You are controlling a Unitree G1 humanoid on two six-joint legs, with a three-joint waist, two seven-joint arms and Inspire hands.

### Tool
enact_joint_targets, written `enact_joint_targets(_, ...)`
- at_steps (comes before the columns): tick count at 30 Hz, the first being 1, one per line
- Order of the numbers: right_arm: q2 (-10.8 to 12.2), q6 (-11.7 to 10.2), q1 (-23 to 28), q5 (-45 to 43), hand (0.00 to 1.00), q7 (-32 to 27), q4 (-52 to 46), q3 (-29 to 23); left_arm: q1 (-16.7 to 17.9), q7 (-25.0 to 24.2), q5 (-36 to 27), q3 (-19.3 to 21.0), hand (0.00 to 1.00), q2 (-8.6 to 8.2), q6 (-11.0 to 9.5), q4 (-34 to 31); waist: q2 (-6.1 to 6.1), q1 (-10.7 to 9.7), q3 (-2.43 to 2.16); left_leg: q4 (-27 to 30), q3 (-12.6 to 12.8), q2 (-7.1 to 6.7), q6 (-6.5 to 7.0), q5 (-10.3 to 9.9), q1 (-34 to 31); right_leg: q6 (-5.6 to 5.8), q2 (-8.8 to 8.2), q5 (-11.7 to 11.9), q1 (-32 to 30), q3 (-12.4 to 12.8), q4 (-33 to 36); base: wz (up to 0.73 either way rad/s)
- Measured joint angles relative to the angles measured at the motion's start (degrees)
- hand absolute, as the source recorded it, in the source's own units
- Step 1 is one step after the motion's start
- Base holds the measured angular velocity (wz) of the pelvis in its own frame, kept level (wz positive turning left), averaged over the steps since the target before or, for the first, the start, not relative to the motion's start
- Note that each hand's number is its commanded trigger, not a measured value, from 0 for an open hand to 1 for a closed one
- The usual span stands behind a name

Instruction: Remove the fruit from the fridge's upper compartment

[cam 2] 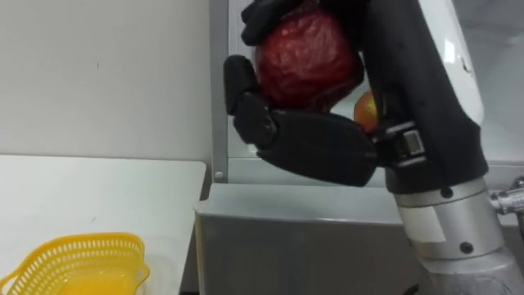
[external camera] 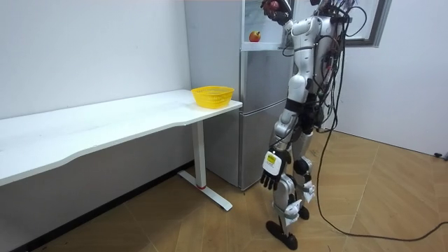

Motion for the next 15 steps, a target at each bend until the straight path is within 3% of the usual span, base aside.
enact_joint_targets(3,0.1,-0.6,0.3,-0.6,1.00,-1.2,0.6,-1.0,0.1,0.1,0.0,0.0,0.00,-0.18,0.0,0.0,0.04,-1.0,0.03,0.0,-0.3,-0.06,0.00,0.0,-0.2,-0.03,-0.09,-0.2,0.0,-0.8,0.0,0.07)
enact_joint_targets(6,0.1,-0.9,1.8,-0.7,1.00,-0.9,0.6,-1.0,-0.5,0.1,0.0,0.0,0.00,-0.17,-0.2,0.2,-0.01,-0.8,0.04,-0.1,-0.1,0.00,0.00,0.0,-0.1,-0.09,-0.06,-0.4,0.0,-0.9,0.0,0.01)
enact_joint_targets(9,0.1,-0.9,2.2,-0.7,1.00,0.8,0.6,-0.7,-1.3,-0.3,0.0,0.0,0.00,-0.16,-0.8,0.6,-0.20,-0.8,0.35,-0.3,0.1,0.03,0.00,0.0,0.1,-0.08,-0.06,-0.4,0.0,-0.8,0.0,0.00)
enact_joint_targets(15,0.0,-1.4,2.2,-3.3,1.00,2.5,0.6,0.0,-2.4,-2.2,0.2,0.2,0.00,-0.01,-1.5,1.5,-1.07,0.4,0.27,-1.1,0.1,0.09,0.00,0.0,0.1,-0.09,0.04,-0.7,-0.4,-0.7,0.1,0.00)
